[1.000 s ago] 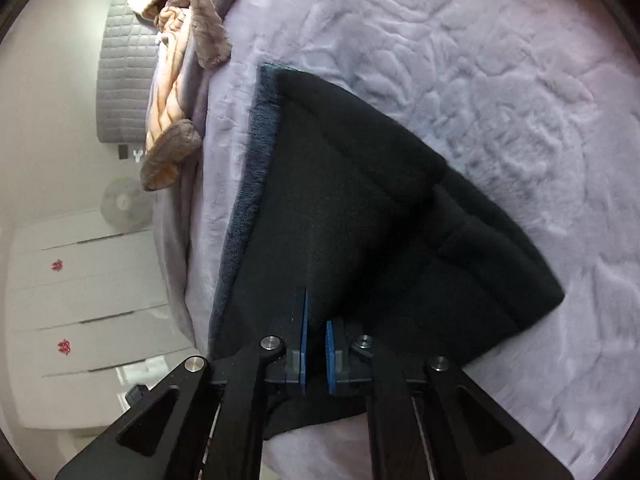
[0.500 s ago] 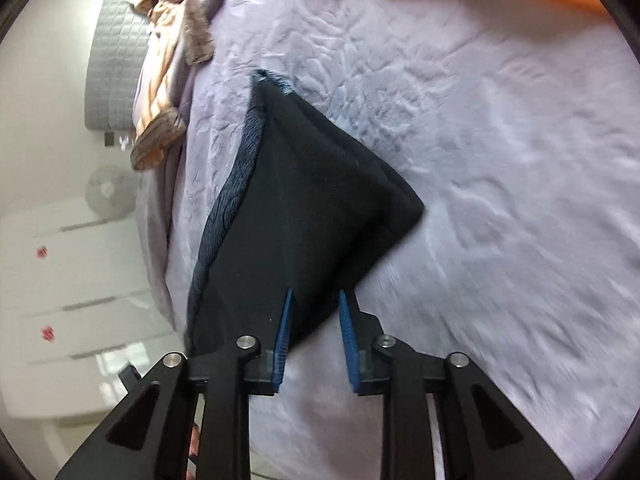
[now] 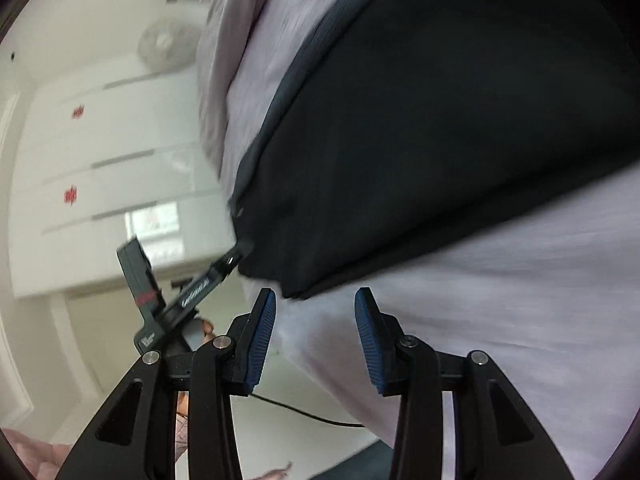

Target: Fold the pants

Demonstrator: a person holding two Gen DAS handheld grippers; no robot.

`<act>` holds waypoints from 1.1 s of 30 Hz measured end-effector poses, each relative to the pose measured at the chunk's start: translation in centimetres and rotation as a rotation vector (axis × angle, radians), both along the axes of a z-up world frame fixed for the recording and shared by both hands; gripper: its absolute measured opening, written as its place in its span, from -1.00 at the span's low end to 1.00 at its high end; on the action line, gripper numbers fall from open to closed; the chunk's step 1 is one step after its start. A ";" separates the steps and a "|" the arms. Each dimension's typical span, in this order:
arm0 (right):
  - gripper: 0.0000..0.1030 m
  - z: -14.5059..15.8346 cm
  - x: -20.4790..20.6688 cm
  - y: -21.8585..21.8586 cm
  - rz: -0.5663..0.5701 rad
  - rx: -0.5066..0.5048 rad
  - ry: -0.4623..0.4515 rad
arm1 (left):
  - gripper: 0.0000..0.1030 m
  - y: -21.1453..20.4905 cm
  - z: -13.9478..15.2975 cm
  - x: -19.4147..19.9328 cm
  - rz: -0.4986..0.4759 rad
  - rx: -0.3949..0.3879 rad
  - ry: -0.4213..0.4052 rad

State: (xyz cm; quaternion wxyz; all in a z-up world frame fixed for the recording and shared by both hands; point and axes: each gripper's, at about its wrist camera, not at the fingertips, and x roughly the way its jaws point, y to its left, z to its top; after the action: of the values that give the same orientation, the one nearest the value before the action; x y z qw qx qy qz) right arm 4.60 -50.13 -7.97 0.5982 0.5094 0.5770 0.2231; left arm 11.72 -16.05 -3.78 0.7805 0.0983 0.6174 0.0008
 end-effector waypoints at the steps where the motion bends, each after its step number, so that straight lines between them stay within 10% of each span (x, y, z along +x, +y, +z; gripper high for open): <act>1: -0.12 -0.5 0.8 1.9 0.016 -0.001 0.001 | 0.42 1.3 -0.4 0.5 0.006 0.007 0.007; 15: -0.12 -3.8 1.4 12.5 0.028 -0.042 0.053 | 0.52 16.0 -4.6 5.2 0.100 0.049 -0.046; 17: -0.70 -3.1 1.7 11.8 0.015 -0.062 0.048 | 0.54 16.2 -4.7 5.0 0.081 0.055 -0.054; 23: -0.91 1.3 1.5 12.1 0.051 -0.203 -0.066 | 0.57 17.9 -6.1 3.7 0.038 0.051 -0.065; 31: -0.79 -1.2 -2.8 8.6 0.020 -0.195 0.074 | 0.57 15.8 -3.2 2.1 0.016 0.061 -0.080; 33: -0.35 0.2 -2.8 5.9 -0.027 -0.218 0.035 | 0.57 13.9 -1.7 1.1 -0.015 0.007 -0.100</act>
State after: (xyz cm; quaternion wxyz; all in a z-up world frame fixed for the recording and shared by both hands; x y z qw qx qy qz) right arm 1.77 -44.26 -7.73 0.6427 0.4528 0.6015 0.1420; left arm 12.85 -2.17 -5.46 0.8101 0.1057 0.5767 0.0021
